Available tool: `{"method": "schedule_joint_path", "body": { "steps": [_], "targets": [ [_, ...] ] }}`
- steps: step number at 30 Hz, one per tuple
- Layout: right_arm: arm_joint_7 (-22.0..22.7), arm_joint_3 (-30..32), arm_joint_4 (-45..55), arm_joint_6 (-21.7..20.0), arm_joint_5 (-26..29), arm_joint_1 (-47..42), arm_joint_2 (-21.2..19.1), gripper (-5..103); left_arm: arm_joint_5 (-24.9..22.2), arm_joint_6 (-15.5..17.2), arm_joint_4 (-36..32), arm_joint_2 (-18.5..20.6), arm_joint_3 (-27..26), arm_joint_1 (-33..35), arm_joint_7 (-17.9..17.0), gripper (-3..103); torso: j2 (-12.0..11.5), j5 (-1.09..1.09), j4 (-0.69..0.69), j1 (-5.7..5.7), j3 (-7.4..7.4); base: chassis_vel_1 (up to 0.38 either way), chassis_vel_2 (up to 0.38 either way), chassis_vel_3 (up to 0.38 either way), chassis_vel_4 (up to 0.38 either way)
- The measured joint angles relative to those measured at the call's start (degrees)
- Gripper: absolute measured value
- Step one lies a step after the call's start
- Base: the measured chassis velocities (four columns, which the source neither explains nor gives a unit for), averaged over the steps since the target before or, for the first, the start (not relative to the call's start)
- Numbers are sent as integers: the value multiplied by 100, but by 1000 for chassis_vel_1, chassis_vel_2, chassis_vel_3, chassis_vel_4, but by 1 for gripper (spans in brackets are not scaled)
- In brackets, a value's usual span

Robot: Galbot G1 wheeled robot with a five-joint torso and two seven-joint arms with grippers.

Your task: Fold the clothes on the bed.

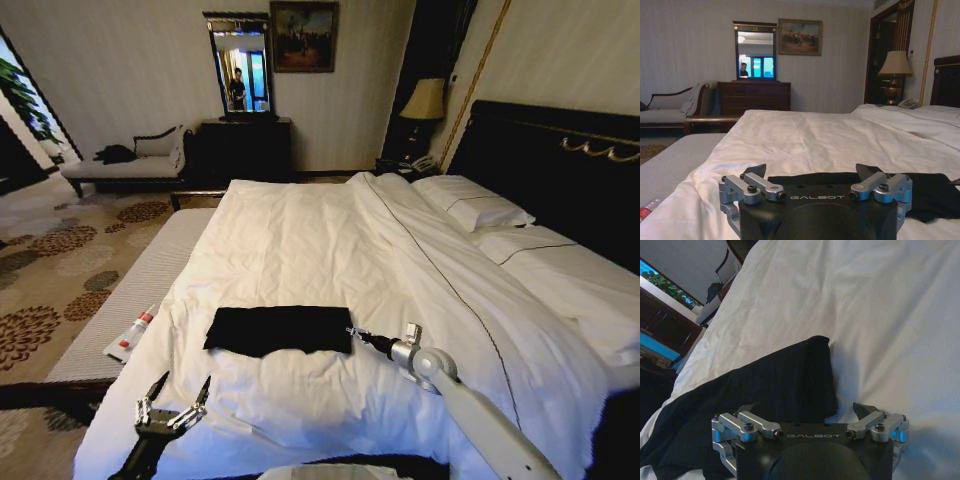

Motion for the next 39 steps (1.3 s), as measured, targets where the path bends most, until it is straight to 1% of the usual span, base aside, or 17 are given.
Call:
{"method": "schedule_joint_path", "body": {
  "steps": [15,16,19,21,23,24,25,26,27,29,33,34,35,36,37,38,39],
  "targets": [
    [-56,-661,-359,12,-70,423,104,100,0,-1,0,0,0,0,0,100,0,-1,-1,0,0,0,0,0,0],
    [-57,-734,-403,17,-66,492,106,103,0,0,0,0,0,0,0,100,0,-1,-1,0,0,0,0,0,0],
    [-54,-781,-431,20,-52,537,110,100,0,0,0,0,0,0,0,100,0,-1,-1,0,0,0,0,0,0],
    [-34,-896,-477,24,-22,621,119,95,0,0,0,0,0,0,0,100,0,-1,-1,0,0,0,0,0,0],
    [-31,-979,-515,28,-32,667,130,86,0,0,0,0,0,0,0,100,1,-1,-1,0,0,0,0,0,0],
    [-31,-979,-515,28,-32,667,130,86,0,0,0,0,0,0,0,100,1,-1,-1,0,0,0,0,0,0],
    [-31,-1048,-570,37,-53,713,147,80,0,0,0,0,0,0,0,100,1,-1,-1,0,0,0,0,0,0],
    [-31,-1068,-594,40,-57,731,155,80,0,0,0,0,0,0,0,100,1,-1,-1,0,-1,0,0,0,0],
    [-30,-1108,-641,46,-61,767,170,70,0,0,0,0,0,0,0,100,0,-1,-1,0,-1,0,0,0,0],
    [-30,-1123,-655,47,-61,782,173,70,0,0,0,0,0,0,0,100,0,-1,-1,0,0,0,0,0,0],
    [-29,-1147,-641,48,-43,796,162,48,0,0,0,0,0,0,0,100,0,1,0,0,0,0,0,0,0],
    [-29,-1147,-641,48,-43,796,162,48,0,0,0,0,0,0,0,100,0,1,0,0,0,0,0,0,0],
    [-28,-1158,-627,48,-38,798,156,42,0,0,0,0,0,0,0,100,0,1,0,0,0,0,0,0,0],
    [-29,-1164,-623,48,-37,800,153,42,0,0,0,0,0,0,0,100,0,2,1,0,0,0,0,0,0],
    [-29,-1166,-623,47,-35,807,144,37,0,0,0,0,0,0,0,100,0,2,1,0,0,0,0,0,0],
    [-29,-1166,-623,47,-35,807,144,37,0,0,0,0,0,0,0,100,0,2,1,0,0,0,0,0,0],
    [-30,-1166,-623,46,-32,812,141,32,0,-1,0,0,0,0,0,100,0,2,1,0,0,0,0,0,0]
  ]
}}
